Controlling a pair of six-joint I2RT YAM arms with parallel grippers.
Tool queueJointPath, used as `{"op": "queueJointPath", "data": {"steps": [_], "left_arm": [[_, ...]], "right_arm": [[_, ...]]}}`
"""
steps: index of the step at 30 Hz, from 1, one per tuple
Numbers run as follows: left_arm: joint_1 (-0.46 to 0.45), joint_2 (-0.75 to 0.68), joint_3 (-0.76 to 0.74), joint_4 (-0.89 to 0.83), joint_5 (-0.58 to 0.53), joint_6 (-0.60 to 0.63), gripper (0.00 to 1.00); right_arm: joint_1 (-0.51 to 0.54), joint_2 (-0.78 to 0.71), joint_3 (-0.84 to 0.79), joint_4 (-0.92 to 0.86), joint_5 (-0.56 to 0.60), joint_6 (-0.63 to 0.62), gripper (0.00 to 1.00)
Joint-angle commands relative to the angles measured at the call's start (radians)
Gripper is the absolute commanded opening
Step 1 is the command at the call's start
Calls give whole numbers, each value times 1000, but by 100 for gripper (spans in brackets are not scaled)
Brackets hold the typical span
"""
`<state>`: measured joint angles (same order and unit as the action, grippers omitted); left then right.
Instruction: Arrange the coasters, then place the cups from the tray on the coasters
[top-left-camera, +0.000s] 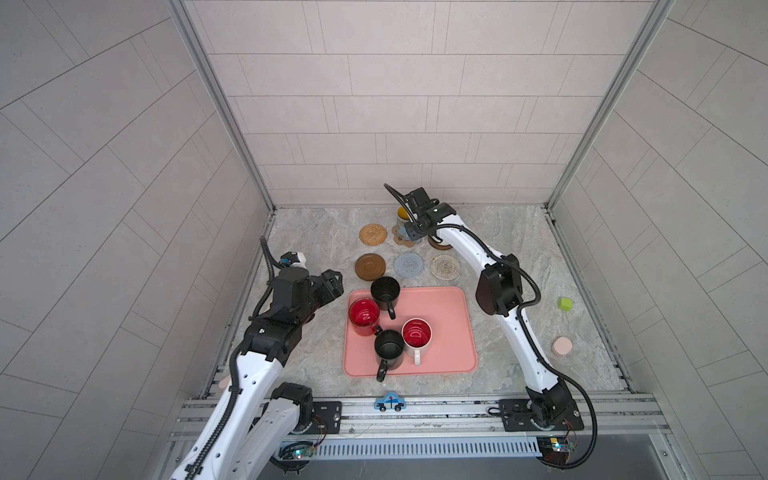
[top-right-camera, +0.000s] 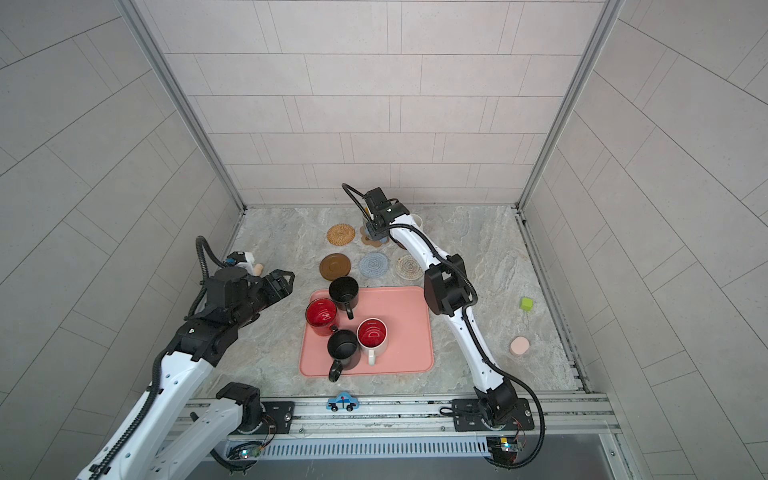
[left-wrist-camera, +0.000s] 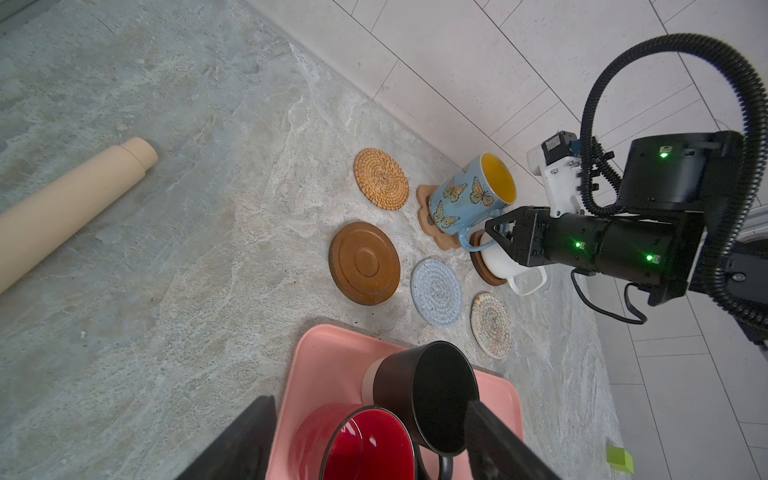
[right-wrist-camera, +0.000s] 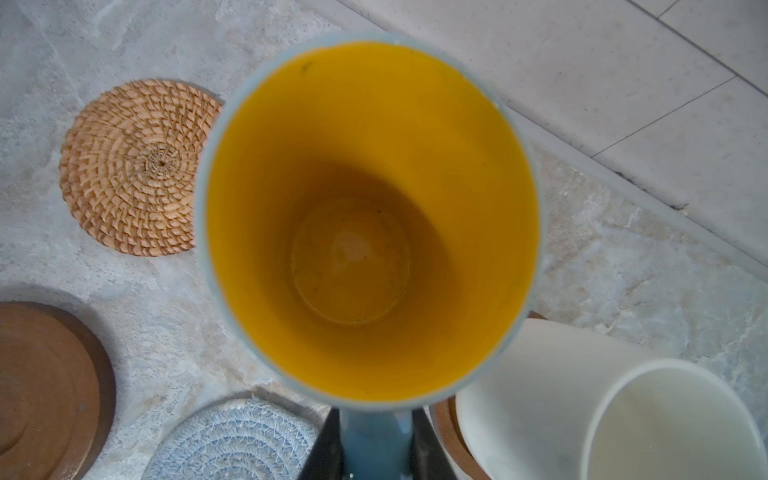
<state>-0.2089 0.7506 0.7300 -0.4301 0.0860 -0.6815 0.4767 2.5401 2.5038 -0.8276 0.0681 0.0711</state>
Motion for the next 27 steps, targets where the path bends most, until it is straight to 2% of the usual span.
{"op": "queueJointPath", "data": {"steps": [1, 27], "left_arm": [[6, -16, 10, 8, -4, -9, 79], [6, -48, -7, -1, -2, -18, 79]], "right_arm": [[-2, -51, 20, -44, 11, -2, 19], [0, -92, -31, -47, 8, 18, 18]]}}
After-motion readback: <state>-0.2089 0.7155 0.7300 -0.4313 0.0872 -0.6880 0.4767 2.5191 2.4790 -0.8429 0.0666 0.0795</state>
